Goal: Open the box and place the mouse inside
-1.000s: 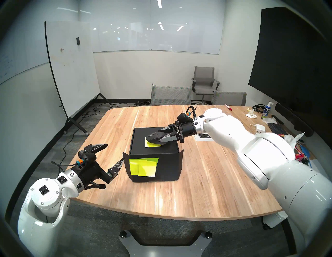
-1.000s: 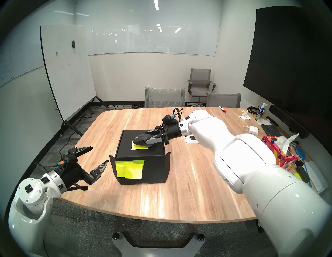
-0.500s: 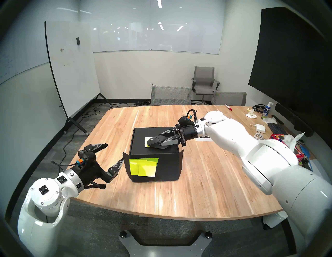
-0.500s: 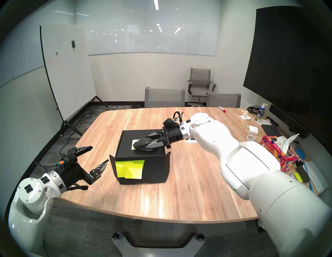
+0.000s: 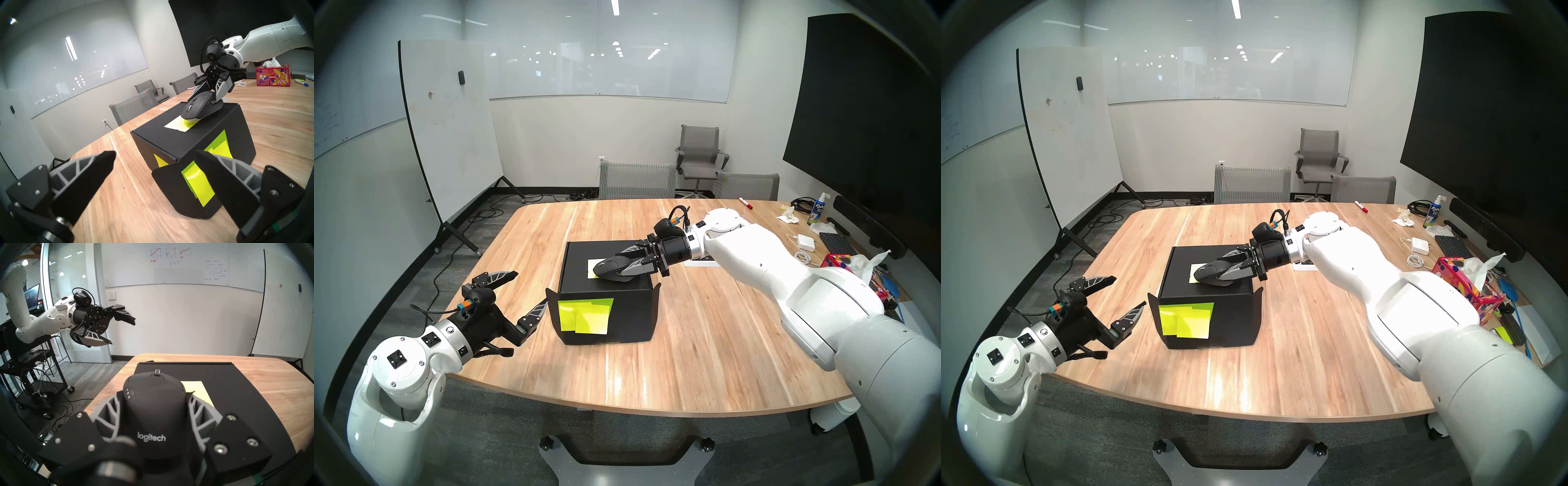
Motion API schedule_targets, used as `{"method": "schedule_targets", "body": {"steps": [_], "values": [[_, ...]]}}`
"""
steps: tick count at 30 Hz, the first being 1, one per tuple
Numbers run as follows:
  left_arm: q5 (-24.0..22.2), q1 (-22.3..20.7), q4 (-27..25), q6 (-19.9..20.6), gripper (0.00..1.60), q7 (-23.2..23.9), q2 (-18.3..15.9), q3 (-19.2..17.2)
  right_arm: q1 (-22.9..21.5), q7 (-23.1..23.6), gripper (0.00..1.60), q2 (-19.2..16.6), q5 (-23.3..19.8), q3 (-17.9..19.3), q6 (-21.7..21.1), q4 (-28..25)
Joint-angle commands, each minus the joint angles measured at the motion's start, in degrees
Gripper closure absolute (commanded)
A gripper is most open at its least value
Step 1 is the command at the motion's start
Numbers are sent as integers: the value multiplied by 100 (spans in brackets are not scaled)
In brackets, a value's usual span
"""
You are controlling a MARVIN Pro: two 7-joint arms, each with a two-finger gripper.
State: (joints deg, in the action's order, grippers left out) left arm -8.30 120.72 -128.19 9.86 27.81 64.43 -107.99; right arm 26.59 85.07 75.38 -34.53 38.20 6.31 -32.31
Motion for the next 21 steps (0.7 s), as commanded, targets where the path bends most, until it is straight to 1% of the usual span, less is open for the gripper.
{"method": "schedule_targets", "body": {"steps": [1,2,4,5,7,8,10,14,17,18,21], "values": [[0,-10,-119,-33,0,1,-3,-13,128,-7,160,-328,-164,109,-219,-630],[0,-10,-119,-33,0,1,-3,-13,128,-7,160,-328,-164,109,-219,-630],[0,-11,-119,-33,0,1,-3,-12,225,-7,160,-458,-171,131,-316,-893],[0,-11,-119,-33,0,1,-4,-12,226,-7,160,-457,-176,138,-317,-880],[-1,-11,-119,-33,0,1,-4,-12,306,-7,160,-558,-176,163,-399,-1084],[-1,-11,-118,-33,0,1,-4,-12,383,-25,160,-659,-169,187,-477,-1284],[-1,-11,-118,-33,0,1,-4,-12,398,-24,160,-675,-175,200,-487,-1294],[-1,-12,-118,-33,0,1,-4,-12,604,-269,160,-933,-145,291,-669,-1801],[-1,-12,-117,-33,0,1,-4,-12,649,-350,160,-990,-127,316,-707,-1896],[-1,-12,-118,-33,0,1,-4,-12,712,-455,160,-1066,-122,338,-778,-2060],[-1,-12,-117,-33,0,1,-4,-12,808,-636,160,-1156,-129,399,-868,-2207]]}}
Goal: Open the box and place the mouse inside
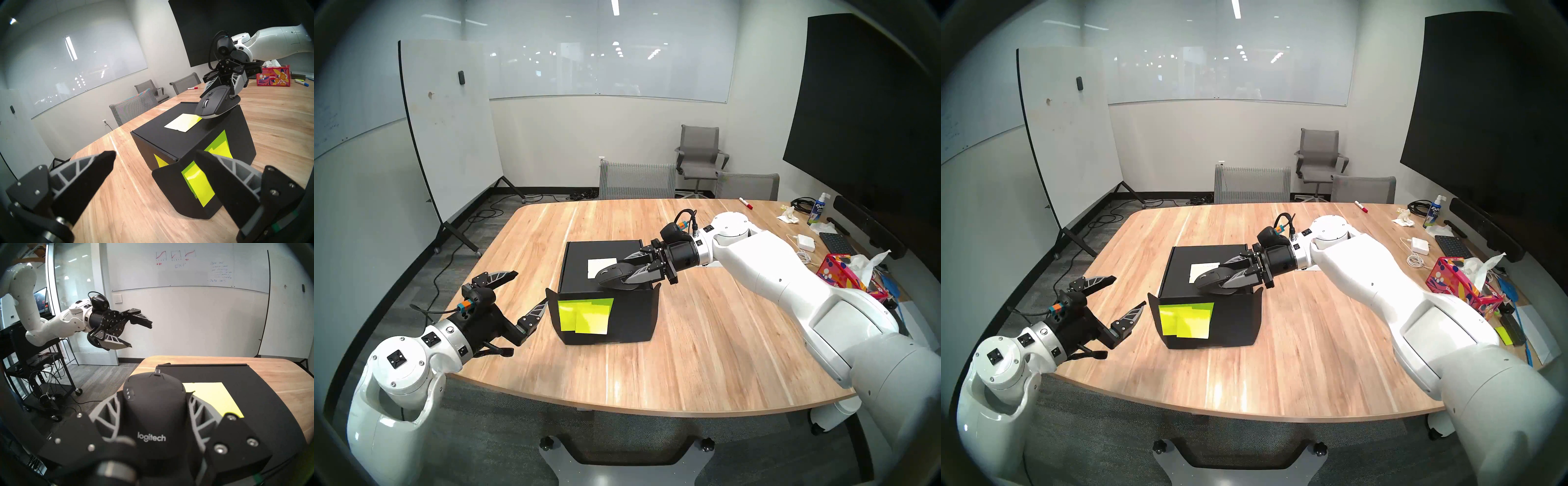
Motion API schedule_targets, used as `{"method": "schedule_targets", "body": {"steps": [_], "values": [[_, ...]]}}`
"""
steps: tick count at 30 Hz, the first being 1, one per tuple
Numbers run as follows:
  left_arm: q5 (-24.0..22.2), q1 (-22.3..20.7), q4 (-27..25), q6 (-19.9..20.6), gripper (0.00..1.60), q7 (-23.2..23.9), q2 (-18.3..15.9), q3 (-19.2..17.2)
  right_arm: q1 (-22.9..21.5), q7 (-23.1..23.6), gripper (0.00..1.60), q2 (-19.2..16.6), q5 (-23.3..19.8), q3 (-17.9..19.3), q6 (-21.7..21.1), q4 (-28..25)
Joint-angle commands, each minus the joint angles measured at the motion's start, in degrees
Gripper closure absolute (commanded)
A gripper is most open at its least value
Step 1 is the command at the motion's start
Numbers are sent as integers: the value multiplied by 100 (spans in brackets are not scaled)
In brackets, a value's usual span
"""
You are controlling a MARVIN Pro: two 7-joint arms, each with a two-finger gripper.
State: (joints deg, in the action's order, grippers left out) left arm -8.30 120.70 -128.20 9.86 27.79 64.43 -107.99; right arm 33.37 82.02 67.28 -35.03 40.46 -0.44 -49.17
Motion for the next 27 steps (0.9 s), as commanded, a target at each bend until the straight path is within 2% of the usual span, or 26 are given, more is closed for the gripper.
{"method": "schedule_targets", "body": {"steps": [1,2,5,6,14,27], "values": [[-1,-10,-117,-32,0,2,-4,-11,233,-513,160,-454,-77,219,-273,-745],[-1,-10,-117,-32,0,2,-4,-11,234,-515,160,-436,-85,238,-250,-682],[-1,-10,-117,-32,0,2,-4,-11,535,-1034,160,-676,-107,406,-389,-1100],[-1,-10,-117,-32,0,2,-4,-11,535,-1034,160,-676,-107,406,-389,-1100],[0,-8,-119,-33,0,1,-4,-12,1071,-1960,160,-1038,-127,671,-675,-1839],[0,-7,-121,-33,0,1,-4,-13,1647,-2871,160,-1456,-112,929,-925,-2795]]}}
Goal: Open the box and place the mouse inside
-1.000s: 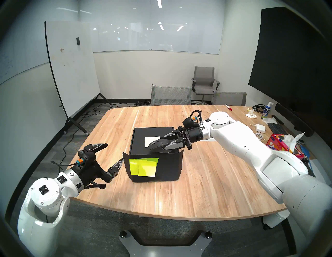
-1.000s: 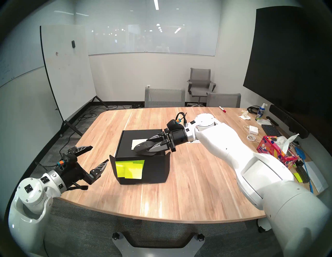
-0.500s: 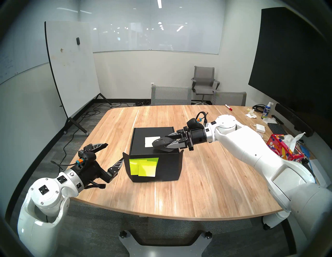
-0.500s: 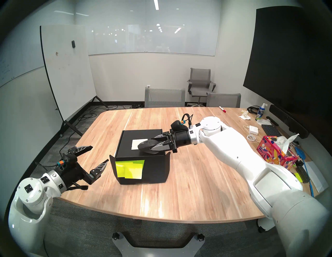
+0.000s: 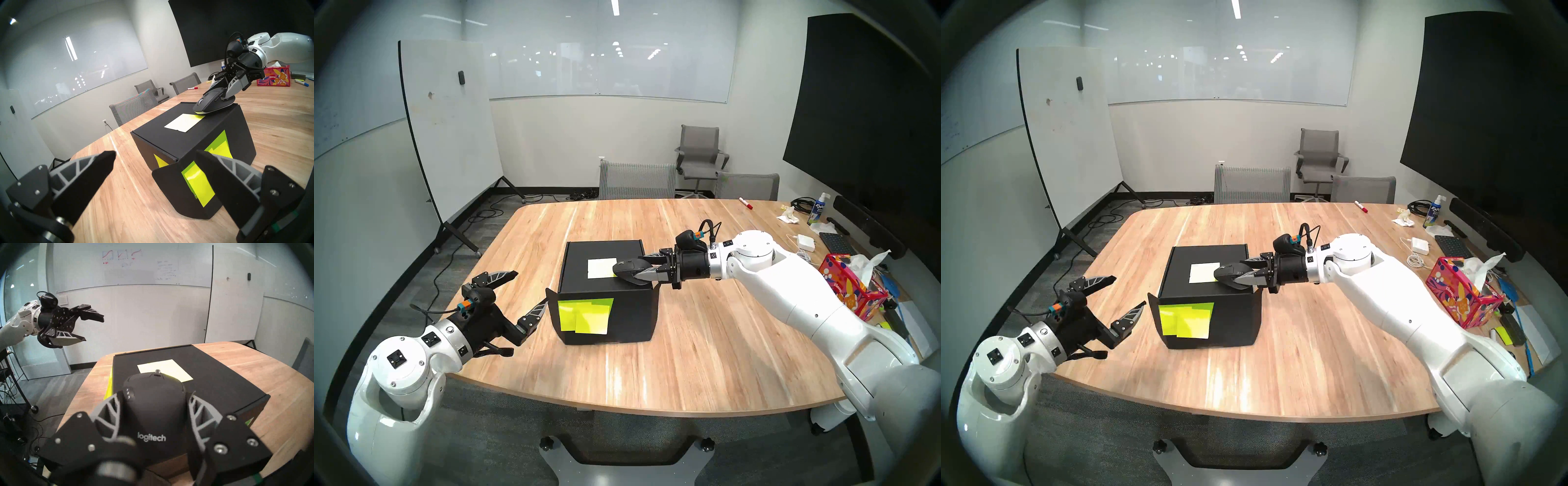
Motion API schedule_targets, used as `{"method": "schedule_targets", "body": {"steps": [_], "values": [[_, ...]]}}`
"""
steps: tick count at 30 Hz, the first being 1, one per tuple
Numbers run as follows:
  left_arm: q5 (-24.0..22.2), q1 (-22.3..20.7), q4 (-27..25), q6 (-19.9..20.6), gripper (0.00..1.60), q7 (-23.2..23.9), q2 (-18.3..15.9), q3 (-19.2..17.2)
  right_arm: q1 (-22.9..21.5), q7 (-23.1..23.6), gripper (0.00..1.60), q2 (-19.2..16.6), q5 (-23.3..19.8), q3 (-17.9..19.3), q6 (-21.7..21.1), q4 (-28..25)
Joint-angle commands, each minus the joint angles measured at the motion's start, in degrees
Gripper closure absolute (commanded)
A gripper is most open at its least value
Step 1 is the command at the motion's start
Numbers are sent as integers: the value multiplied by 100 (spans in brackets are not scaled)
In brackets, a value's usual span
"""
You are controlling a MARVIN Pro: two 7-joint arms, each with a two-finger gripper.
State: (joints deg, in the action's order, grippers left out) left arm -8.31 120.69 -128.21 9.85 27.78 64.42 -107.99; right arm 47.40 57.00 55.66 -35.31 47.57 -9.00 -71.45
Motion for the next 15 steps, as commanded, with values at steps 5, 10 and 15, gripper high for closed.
{"method": "schedule_targets", "body": {"steps": [5,10,15], "values": [[0,-6,-119,-33,0,2,-3,-12,473,-676,160,-476,-86,318,-185,-975],[0,-5,-119,-33,0,2,-3,-13,680,-942,160,-623,-102,425,-279,-1322],[0,-6,-119,-33,0,2,-3,-12,890,-1172,160,-782,-139,535,-391,-1676]]}}
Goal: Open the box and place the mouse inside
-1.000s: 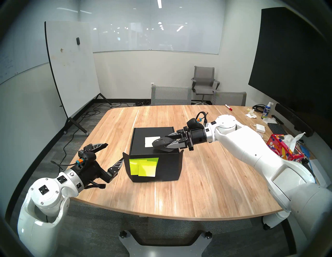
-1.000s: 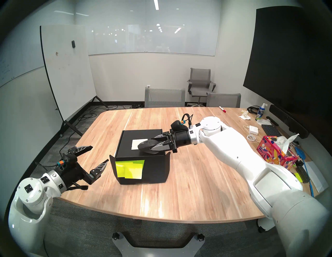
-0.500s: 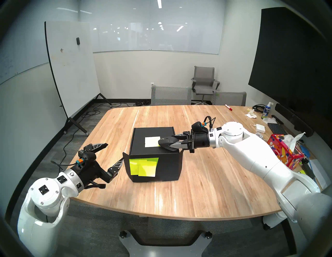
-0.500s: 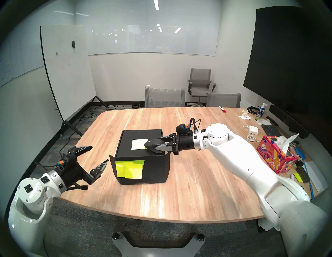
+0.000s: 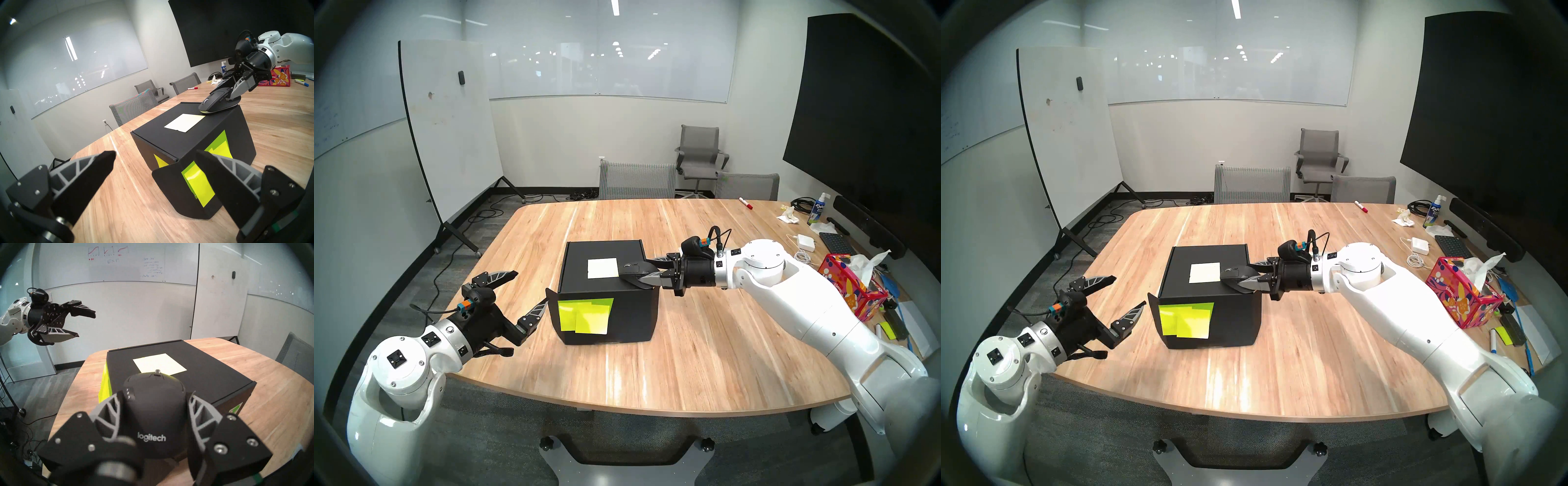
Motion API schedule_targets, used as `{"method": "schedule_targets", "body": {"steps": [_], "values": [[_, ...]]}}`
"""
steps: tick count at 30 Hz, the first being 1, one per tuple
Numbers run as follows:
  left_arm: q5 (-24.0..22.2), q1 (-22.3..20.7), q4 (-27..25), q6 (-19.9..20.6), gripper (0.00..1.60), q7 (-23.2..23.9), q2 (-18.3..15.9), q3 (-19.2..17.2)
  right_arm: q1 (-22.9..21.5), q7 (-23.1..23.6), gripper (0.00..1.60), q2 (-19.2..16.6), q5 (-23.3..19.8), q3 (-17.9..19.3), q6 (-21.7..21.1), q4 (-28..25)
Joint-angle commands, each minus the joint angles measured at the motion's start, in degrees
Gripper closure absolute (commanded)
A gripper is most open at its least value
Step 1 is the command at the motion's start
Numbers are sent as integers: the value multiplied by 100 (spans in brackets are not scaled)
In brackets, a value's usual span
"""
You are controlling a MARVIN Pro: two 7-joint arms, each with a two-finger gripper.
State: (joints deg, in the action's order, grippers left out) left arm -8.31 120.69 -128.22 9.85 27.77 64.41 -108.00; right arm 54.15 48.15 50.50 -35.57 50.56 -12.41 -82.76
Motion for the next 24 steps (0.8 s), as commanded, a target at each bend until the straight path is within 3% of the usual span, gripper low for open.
{"method": "schedule_targets", "body": {"steps": [1,14,24], "values": [[0,-6,-118,-33,0,2,-3,-12,267,-345,160,-315,-119,266,-68,-633],[-2,-10,-114,-32,0,3,-4,-10,1103,-1054,160,-971,-326,719,-276,-1733],[-3,-11,-112,-31,0,3,-5,-10,1902,-1644,160,-1414,-487,1033,-201,-2528]]}}
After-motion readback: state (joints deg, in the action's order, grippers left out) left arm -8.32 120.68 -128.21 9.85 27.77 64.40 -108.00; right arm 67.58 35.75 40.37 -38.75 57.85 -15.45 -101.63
